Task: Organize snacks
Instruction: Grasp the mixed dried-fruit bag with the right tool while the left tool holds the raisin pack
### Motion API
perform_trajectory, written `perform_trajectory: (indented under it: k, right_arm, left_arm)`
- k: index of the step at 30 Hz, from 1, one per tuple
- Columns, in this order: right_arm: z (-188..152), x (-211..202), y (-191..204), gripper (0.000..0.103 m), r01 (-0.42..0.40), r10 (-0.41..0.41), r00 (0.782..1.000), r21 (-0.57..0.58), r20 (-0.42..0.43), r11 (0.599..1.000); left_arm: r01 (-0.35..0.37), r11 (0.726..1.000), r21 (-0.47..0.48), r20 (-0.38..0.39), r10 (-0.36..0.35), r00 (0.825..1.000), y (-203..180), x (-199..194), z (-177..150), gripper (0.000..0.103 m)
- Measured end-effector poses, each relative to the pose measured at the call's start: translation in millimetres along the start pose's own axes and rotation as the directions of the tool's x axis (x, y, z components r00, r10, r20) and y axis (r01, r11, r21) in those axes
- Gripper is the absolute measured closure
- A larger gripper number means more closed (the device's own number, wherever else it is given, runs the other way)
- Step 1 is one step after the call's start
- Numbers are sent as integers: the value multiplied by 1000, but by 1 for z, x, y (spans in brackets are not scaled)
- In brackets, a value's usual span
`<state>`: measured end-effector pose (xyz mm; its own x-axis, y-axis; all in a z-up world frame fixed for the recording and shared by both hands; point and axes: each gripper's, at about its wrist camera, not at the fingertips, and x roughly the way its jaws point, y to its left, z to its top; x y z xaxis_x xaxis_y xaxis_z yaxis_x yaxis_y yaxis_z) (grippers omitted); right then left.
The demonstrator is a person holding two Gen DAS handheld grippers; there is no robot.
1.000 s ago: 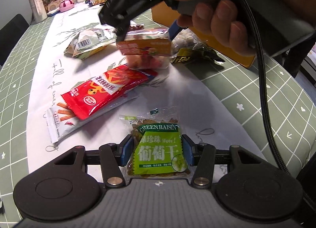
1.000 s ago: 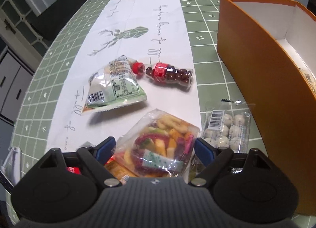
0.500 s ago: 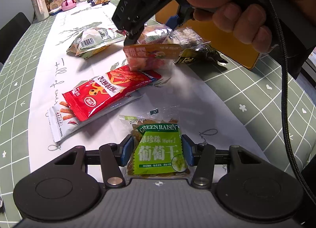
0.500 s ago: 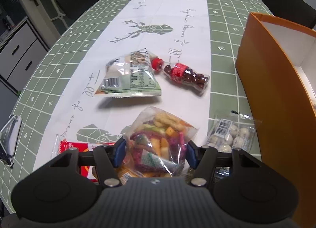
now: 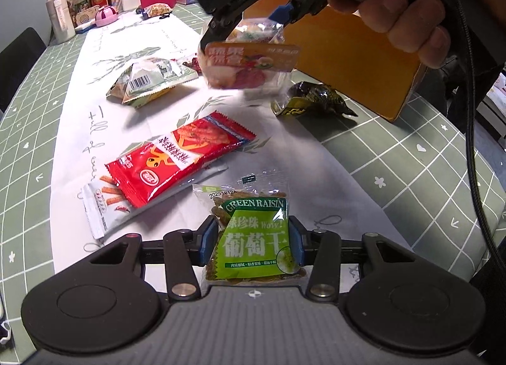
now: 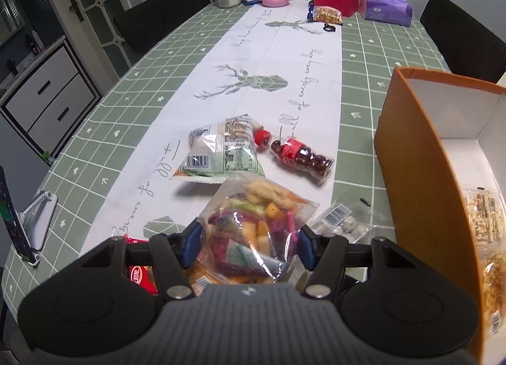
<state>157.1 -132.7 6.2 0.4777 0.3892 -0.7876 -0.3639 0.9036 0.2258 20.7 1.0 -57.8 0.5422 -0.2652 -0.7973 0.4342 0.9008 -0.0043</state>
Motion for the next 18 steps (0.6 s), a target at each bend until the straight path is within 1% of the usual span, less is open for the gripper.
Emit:
perform_trajectory:
  k: [10,18]
  right_arm:
    - [5,-35,-22,45,-20,19,997,13,72,1000]
    - [6,-66,-57,45,-22,12,991,72,135,997]
  left_arm:
    - [-5,1000,-10,-4,5,1000,5,-2,7,51]
    - [9,1000,-21,29,-8,1000,6,-14,31,51]
